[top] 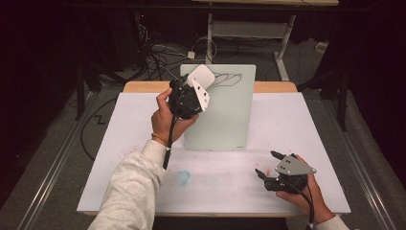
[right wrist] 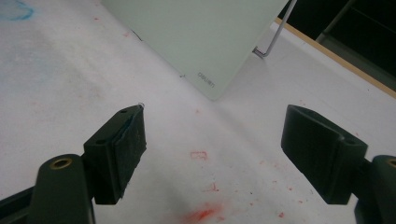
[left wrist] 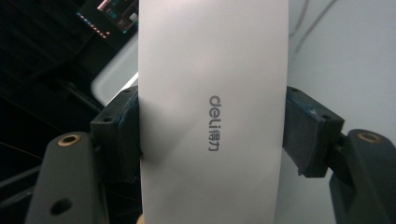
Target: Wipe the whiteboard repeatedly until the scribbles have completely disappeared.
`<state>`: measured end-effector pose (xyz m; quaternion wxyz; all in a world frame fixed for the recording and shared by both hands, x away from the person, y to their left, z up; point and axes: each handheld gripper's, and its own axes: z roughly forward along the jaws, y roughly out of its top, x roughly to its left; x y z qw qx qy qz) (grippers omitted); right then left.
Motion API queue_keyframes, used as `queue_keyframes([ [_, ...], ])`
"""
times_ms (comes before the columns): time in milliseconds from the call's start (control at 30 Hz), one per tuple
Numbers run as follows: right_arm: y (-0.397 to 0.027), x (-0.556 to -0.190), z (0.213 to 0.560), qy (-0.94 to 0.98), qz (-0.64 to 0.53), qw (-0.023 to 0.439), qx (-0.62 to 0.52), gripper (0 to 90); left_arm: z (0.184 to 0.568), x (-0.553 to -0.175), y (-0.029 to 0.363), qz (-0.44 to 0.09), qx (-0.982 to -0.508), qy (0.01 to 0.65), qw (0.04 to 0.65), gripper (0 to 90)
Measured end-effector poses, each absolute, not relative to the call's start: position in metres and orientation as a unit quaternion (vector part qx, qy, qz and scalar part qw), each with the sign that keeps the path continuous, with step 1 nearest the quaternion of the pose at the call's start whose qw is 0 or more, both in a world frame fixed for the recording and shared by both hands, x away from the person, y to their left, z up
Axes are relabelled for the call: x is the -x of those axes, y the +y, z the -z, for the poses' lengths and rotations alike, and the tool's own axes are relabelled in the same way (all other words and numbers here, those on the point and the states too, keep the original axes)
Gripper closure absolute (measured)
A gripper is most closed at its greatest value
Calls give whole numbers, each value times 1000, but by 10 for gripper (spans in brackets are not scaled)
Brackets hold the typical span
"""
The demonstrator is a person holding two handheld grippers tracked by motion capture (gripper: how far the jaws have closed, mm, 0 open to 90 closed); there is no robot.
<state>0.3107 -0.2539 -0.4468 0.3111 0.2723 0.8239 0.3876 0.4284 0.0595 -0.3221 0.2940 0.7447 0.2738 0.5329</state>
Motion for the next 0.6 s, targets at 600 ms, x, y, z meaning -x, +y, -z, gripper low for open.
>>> queue_keyframes([
  [600, -251, -310, 448, 829, -383, 309, -266, 223, 382, -405, 50, -521, -772, 238, 276, 290],
])
